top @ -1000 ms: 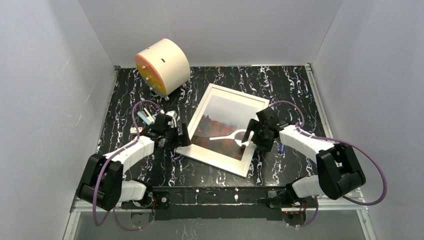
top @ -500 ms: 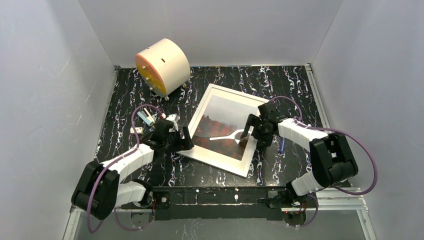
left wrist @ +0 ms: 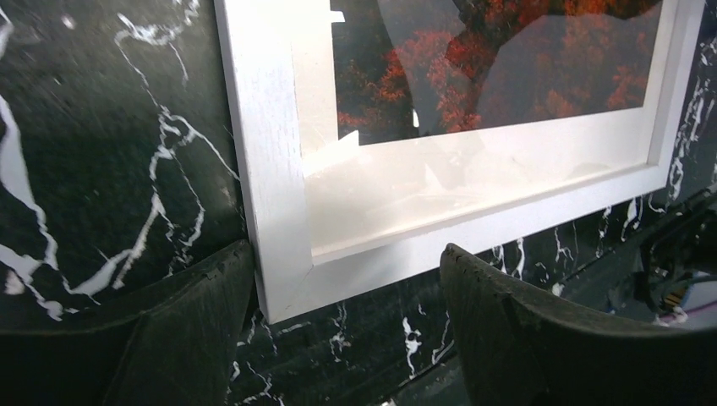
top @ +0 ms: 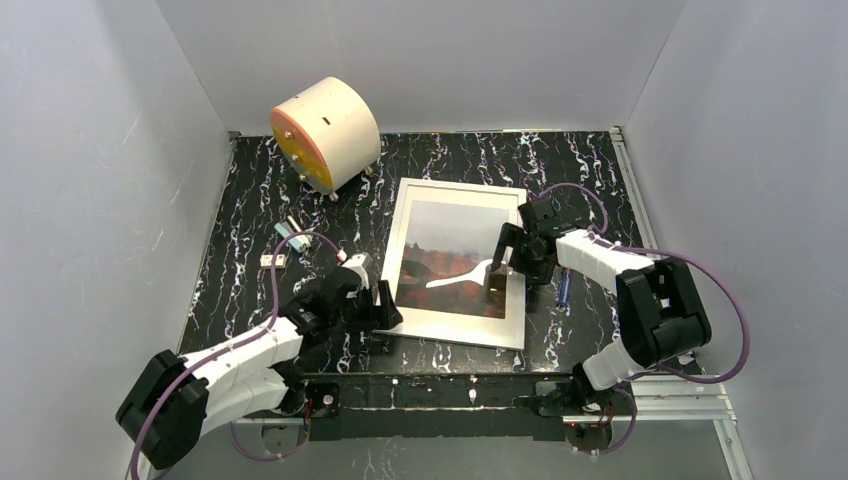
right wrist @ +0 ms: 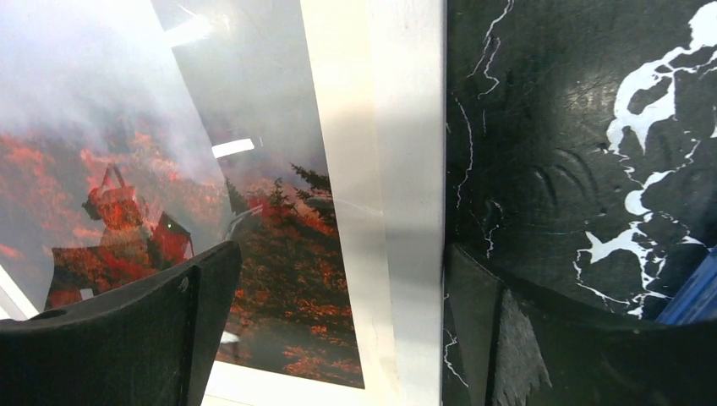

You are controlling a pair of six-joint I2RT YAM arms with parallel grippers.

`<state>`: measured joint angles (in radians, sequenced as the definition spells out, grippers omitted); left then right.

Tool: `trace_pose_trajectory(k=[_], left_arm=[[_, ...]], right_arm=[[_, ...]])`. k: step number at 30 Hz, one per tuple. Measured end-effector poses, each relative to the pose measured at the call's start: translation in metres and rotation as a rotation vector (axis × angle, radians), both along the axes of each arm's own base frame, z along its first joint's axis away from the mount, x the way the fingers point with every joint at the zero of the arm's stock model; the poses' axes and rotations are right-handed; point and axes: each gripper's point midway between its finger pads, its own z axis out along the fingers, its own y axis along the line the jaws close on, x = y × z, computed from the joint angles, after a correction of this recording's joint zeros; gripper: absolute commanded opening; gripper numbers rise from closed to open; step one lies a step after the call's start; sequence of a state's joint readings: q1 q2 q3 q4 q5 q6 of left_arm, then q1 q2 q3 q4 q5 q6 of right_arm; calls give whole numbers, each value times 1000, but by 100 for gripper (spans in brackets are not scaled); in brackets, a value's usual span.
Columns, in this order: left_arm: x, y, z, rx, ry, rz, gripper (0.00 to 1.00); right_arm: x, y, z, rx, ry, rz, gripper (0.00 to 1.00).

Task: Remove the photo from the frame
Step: Adjust the photo frame at the center of the board, then turn over the photo frame at the center of the board.

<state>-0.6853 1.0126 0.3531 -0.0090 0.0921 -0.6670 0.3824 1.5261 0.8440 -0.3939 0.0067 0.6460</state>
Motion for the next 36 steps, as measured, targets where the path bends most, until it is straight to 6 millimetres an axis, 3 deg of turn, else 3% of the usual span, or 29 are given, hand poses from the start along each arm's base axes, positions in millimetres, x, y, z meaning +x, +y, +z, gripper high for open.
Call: trace_pose_trajectory(k=[9, 13, 19, 21, 25, 30, 36], left_arm=[[-12, 1, 9, 7, 26, -5, 90], [-1, 5, 26, 50, -11, 12, 98], [17, 23, 73, 100, -146, 79, 98], [23, 30, 90, 124, -195, 106, 98], [39, 46, 113, 227, -252, 151, 99], [53, 69, 109, 361, -256, 180, 98], [81, 134, 101, 400, -178, 370, 98]], right_arm=[[3, -11, 6, -90, 14, 12, 99], [11, -17, 19, -130, -3, 5, 99], [8, -9, 55, -67, -63, 38, 97], [4, 2, 73, 11, -93, 59, 95], [-4, 19, 88, 109, -132, 80, 92], [-32, 59, 86, 152, -100, 160, 90], [-72, 111, 70, 101, -80, 257, 89]])
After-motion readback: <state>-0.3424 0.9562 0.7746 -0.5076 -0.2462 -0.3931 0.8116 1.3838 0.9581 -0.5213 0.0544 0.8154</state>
